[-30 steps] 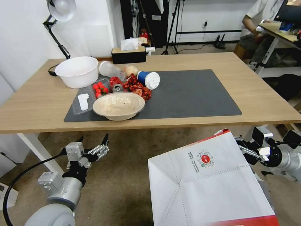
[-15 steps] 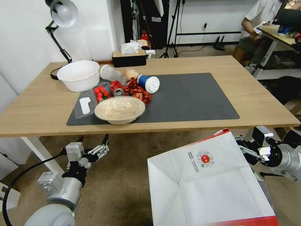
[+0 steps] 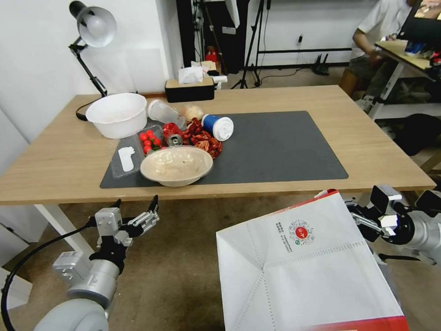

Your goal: Pick up the food delivery bag from the floor and place it on the table.

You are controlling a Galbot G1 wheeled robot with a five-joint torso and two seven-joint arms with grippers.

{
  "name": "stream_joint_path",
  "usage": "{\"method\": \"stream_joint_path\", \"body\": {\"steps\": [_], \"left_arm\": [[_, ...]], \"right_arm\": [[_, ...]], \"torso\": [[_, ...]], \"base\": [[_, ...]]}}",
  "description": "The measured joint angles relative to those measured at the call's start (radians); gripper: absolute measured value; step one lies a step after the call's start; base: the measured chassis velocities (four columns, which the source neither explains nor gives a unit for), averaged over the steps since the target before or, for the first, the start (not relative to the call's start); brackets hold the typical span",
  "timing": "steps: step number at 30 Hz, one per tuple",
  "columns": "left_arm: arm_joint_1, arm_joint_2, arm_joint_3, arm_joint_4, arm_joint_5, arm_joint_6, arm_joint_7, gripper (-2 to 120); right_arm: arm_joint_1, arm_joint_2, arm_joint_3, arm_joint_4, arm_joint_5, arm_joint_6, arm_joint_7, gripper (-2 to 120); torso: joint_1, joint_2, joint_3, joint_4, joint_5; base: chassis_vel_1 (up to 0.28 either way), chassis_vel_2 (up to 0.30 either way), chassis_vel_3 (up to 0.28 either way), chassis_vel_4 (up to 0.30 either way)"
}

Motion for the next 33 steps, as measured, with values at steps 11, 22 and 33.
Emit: {"method": "stream_joint_path", "body": {"steps": [11, 22, 33], "left_arm": [[0.003, -0.005, 0.005, -0.006, 0.002, 0.0, 0.001, 100], [0.01, -0.008, 0.004, -0.014, 0.005, -0.003, 0.003, 100], [0.013, -0.012, 0.011, -0.009, 0.009, -0.027, 0.007, 100]], "right_arm": [[-0.009, -0.002, 0.007, 0.009, 0.002, 0.0, 0.0, 0], [-0.016, -0.003, 0.012, 0.013, 0.006, 0.0, 0.001, 0], [-0.02, -0.007, 0.016, 0.014, 0.01, 0.002, 0.002, 0]], "torso": [[0.019, 0.046, 0.027, 0.0, 0.0], [0.047, 0.109, 0.061, 0.0, 0.0], [0.071, 0.162, 0.091, 0.0, 0.0]], "base": [[0.0, 0.0, 0.0, 0.0], [0.0, 0.0, 0.0, 0.0], [0.0, 0.0, 0.0, 0.0]]}}
